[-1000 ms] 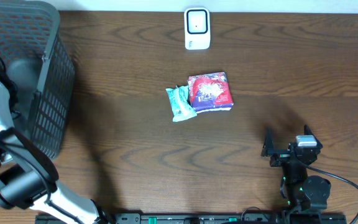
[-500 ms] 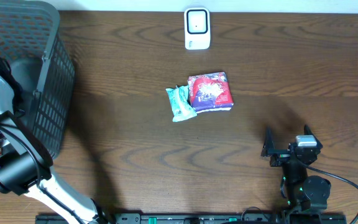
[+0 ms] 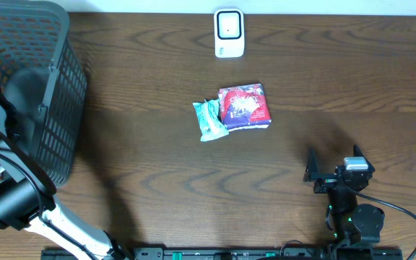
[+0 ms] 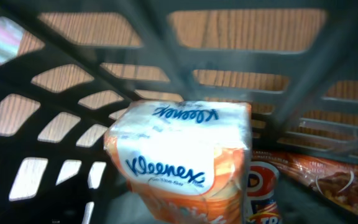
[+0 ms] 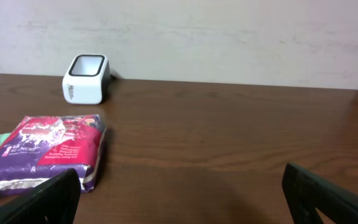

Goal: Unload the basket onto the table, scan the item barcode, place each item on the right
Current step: 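Reach into the basket and grasp the orange Kleenex tissue pack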

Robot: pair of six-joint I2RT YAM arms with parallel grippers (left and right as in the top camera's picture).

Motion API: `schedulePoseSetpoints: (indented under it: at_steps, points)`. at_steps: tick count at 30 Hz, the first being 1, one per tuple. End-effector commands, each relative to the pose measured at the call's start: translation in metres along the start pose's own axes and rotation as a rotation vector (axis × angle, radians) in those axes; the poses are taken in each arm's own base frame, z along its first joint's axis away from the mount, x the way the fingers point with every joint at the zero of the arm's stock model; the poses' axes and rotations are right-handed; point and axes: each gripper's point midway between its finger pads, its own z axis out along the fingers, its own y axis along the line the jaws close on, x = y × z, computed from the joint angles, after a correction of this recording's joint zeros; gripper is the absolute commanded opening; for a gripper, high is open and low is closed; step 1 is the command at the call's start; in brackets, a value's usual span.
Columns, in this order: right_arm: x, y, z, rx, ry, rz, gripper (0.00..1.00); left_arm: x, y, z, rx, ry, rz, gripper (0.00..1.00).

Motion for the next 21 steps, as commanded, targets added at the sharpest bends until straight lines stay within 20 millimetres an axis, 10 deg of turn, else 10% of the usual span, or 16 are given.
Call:
schedulePoseSetpoints:
  at_steps: [1,7,15,21]
  points:
    - [0.000,0.003,0.000,-0.012,-0.001,-0.009,0.99,0.000,0.003,0.004,-0.021,-0.012,-0.004,0.69]
    - [0.000,0.003,0.000,-0.013,-0.001,-0.009,0.99,0.002,0.000,0.004,-0.005,0.003,-0.006,0.10]
    - [0.000,0.003,0.000,-0.013,-0.001,-0.009,0.99,0.011,0.003,-0.010,0.037,0.083,0.007,0.07]
    - [0.000,0.003,0.000,-0.013,-0.002,-0.009,0.99,-0.007,0.003,-0.059,0.205,0.100,-0.030,0.07]
